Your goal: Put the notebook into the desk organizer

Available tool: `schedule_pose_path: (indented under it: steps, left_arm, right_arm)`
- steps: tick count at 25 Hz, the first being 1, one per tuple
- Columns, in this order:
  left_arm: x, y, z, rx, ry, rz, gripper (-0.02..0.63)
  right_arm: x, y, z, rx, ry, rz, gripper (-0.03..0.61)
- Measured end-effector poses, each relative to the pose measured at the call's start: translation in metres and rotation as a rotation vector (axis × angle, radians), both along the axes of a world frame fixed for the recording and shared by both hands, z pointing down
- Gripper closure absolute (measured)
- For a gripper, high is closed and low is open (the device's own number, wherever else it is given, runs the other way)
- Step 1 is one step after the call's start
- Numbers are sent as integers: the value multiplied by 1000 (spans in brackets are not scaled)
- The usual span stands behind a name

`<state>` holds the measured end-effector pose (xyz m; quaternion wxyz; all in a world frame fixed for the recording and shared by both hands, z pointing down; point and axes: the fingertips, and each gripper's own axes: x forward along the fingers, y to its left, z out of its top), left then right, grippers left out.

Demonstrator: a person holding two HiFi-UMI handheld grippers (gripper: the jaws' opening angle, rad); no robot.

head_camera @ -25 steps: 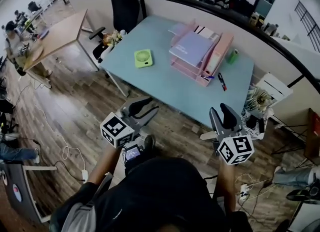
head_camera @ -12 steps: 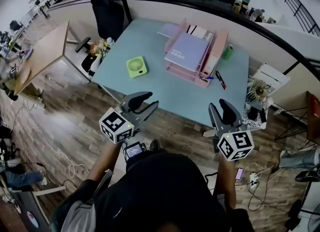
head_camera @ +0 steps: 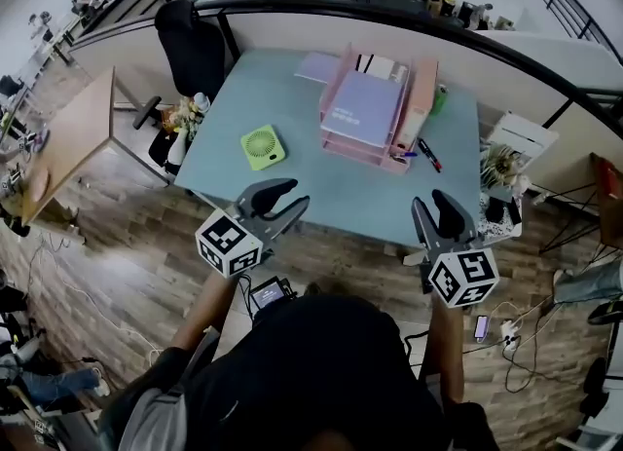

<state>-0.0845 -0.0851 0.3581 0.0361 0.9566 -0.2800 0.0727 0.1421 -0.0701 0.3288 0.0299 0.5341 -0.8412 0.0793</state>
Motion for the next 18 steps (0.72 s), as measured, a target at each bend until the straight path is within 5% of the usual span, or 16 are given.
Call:
schedule_pose_path:
  steps: [9,18]
  left_arm:
    - [-24,-30,7,-1,-2,46,451]
    - [-32,-73,15,-27,24,-11,451]
  right_arm:
    - [-22,-22,0,-11,18,43,413]
    - [-34,-66,7,-33,17,-8,413]
